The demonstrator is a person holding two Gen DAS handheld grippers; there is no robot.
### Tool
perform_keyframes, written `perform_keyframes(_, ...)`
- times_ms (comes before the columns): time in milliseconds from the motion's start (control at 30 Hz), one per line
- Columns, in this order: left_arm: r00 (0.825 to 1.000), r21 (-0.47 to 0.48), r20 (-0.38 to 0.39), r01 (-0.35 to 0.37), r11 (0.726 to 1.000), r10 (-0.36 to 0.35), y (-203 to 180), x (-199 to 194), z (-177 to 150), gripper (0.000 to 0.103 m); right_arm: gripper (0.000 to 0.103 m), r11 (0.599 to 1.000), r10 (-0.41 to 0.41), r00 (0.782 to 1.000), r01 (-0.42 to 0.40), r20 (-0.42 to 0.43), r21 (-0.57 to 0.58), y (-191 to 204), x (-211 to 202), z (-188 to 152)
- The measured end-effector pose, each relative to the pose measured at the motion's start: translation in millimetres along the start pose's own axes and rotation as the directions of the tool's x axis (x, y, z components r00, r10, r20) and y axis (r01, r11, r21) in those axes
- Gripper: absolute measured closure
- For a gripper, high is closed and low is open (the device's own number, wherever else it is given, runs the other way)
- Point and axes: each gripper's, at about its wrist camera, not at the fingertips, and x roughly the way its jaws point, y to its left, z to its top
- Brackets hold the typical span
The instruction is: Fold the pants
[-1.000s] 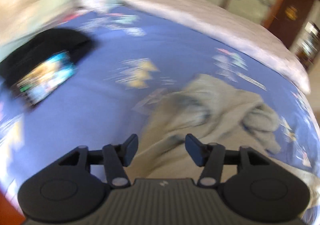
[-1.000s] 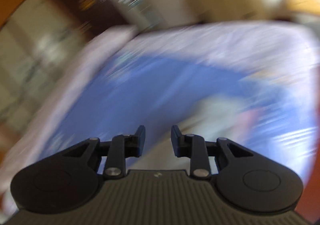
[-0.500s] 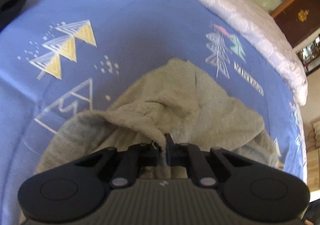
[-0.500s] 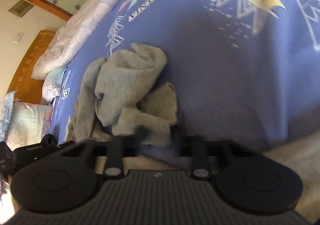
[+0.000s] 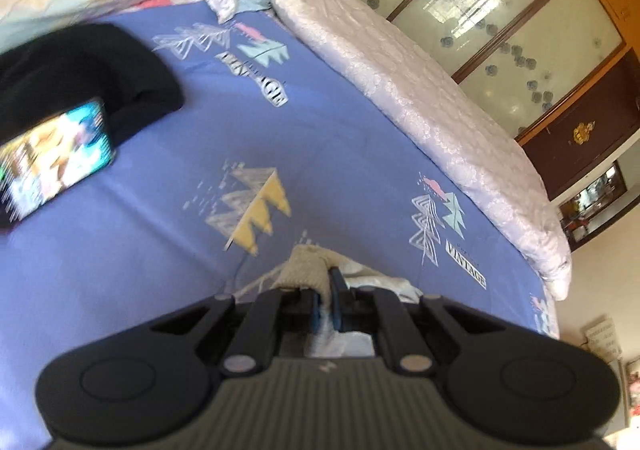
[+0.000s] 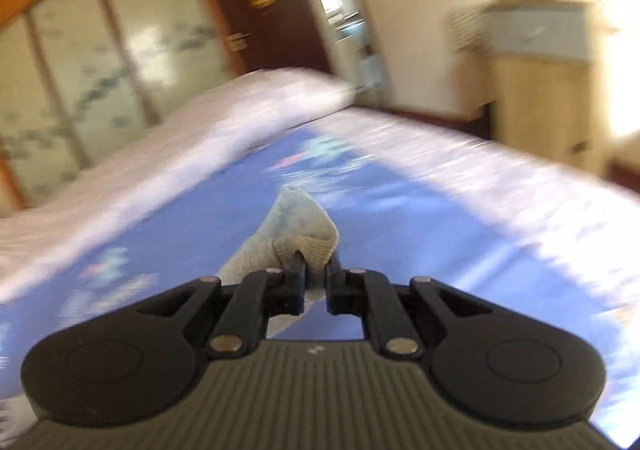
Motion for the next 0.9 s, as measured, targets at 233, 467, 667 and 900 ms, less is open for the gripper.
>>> perform_keyframes(233, 0.999, -0.058, -0.032, 0.024, 0.998, -0.026, 37, -31, -41, 0.098, 0.079, 0.961, -0.202, 0.972, 0.220, -0.123, 0.166, -88, -17, -44)
perform_keyframes(467, 0.999, -0.088, -0.045, 0.022, 0.996, -0.026, 55, -46, -61, 0.097, 0.078, 0.967, -0.077, 0.981, 0.117, -0.177, 0.226, -79, -29, -60)
perform_keyframes(667, 0.998, -0.085, -0.040, 0.035, 0.996, -0.039, 55, -49, -62, 0.097, 0.060, 0.985, -0.039, 0.983, 0.068, -0.178, 0.158, -65, -25, -46)
perform_keyframes(900, 0.998, -0.074, -0.033, 0.043, 0.996, -0.046, 51, -49, -56, 0.097, 0.056, 0.989, -0.059, 0.969, 0.090, -0.240, 0.121, -65, -2, -47)
